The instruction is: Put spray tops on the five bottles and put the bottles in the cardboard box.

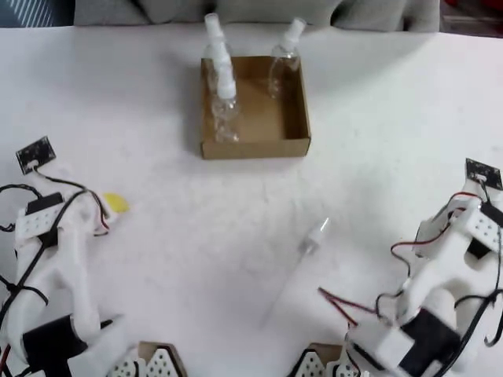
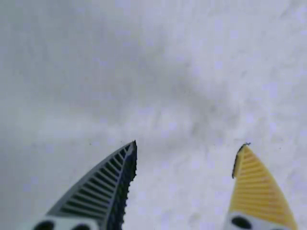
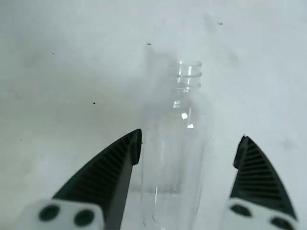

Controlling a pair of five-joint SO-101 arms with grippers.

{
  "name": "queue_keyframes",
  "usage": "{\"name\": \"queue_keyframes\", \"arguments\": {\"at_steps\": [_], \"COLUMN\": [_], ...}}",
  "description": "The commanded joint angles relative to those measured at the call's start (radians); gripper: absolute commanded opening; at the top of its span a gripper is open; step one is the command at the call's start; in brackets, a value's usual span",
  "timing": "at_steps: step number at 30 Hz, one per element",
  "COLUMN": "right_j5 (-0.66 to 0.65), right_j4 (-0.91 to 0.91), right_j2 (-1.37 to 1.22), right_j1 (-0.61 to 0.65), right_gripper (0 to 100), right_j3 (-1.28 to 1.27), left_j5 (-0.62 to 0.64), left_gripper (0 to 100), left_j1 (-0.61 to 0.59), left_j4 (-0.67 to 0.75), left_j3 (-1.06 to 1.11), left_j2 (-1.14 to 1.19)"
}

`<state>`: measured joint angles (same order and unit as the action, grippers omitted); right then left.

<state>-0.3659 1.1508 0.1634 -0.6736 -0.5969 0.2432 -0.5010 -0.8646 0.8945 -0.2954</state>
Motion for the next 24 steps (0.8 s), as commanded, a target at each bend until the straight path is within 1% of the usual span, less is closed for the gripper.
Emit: {"name": "queue_keyframes", "arguments": {"at_steps": [1, 6, 14, 19, 24], "right_j5": [0.006, 0.006, 0.012, 0.008, 0.014], "right_j4": [0.012, 0.018, 0.013, 0.016, 0.013], "right_j2": [-0.105, -0.205, -0.214, -0.220, -0.219], "right_j1": [0.004, 0.010, 0.012, 0.013, 0.013], "right_gripper": [27.5, 27.3, 27.0, 19.8, 19.1], "right_j3": [0.097, 0.150, 0.155, 0.155, 0.157], "left_j5": [-0.012, -0.012, -0.012, -0.012, -0.012], "left_gripper": [32, 32, 32, 32, 32], "left_j1": [0.013, 0.013, 0.013, 0.013, 0.013], "left_j4": [0.020, 0.021, 0.021, 0.021, 0.021], "left_j3": [-0.006, -0.006, -0.006, -0.008, -0.008], "left_j2": [-0.047, -0.047, -0.047, -0.047, -0.047]}}
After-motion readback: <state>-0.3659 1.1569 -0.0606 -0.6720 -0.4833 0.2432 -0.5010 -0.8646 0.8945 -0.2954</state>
